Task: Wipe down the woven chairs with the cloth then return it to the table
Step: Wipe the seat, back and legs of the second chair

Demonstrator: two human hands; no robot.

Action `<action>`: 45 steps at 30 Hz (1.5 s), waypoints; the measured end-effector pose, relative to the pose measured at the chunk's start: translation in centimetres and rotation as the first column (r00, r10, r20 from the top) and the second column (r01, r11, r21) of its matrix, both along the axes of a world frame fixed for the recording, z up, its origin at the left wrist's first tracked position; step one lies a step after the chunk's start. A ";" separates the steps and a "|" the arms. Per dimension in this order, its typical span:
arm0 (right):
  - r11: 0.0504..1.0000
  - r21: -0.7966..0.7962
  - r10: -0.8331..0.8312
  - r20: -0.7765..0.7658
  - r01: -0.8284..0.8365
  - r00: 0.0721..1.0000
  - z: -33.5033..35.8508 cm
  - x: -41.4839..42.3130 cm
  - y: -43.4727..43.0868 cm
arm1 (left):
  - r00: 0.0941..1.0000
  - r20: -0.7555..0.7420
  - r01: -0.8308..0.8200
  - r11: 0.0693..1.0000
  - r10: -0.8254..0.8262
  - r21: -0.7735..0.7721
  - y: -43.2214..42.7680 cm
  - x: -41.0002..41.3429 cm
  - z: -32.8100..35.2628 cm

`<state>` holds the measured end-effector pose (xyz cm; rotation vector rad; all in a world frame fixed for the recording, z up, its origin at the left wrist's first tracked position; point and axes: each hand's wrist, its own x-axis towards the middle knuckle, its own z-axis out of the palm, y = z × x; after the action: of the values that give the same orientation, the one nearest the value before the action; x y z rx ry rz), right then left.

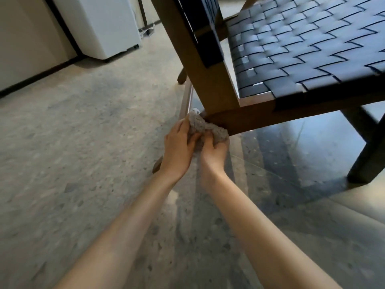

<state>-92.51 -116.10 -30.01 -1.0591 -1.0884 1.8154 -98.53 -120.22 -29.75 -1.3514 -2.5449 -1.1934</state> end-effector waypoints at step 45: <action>0.909 -0.112 -0.417 -0.203 0.402 0.886 3.2 5.8 1.7 | 0.915 0.394 -0.284 0.834 0.088 0.472 3.7 5.0 1.5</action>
<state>-86.73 -114.39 -26.79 -1.0056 -0.6155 1.5860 -93.49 -116.47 -28.28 -0.7902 -2.2021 -2.0434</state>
